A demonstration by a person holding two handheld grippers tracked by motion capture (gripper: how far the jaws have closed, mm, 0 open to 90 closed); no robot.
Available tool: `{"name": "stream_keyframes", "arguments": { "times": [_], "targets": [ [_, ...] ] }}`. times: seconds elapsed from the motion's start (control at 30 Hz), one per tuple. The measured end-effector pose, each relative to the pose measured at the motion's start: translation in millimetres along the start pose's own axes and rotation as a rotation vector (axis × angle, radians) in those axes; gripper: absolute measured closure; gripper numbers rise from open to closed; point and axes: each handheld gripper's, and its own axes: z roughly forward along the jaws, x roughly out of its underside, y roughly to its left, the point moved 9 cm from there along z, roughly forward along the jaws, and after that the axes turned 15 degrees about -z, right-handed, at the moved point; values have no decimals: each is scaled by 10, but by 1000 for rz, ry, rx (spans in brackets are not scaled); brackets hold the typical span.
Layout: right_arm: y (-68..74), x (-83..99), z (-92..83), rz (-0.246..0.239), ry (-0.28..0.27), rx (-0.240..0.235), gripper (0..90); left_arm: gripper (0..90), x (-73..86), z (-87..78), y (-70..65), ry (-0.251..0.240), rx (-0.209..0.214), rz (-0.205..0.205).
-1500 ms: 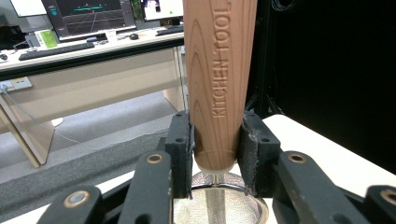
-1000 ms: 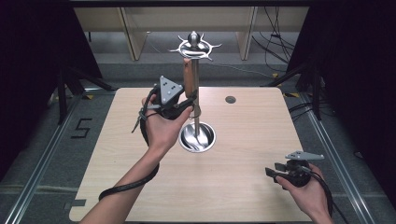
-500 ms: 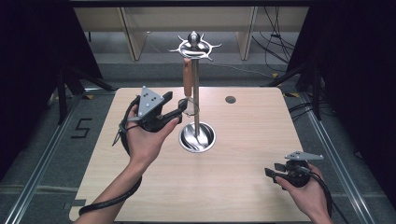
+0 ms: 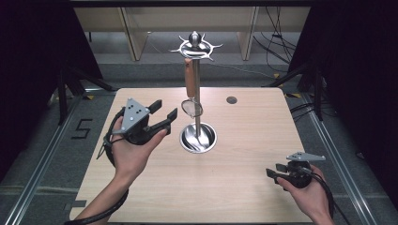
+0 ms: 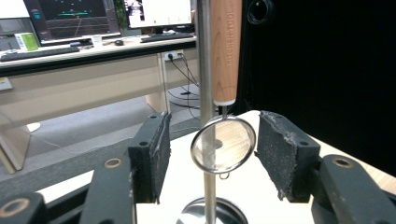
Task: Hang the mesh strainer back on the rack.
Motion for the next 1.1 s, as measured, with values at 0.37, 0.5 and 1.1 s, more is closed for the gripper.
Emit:
{"name": "stream_keyframes", "arguments": {
  "times": [0.37,0.5,1.1],
  "targets": [
    [22,-4,6,-5,-3,-9,507,438,96,-327,339,-15,-49,-43],
    [21,6,2,-7,11,-3,507,435,186,-447,453,-11,-71,-57],
    [-19,2,14,-50,-1,13,506,422,675,-801,847,27,-165,-72]
  ]
}}
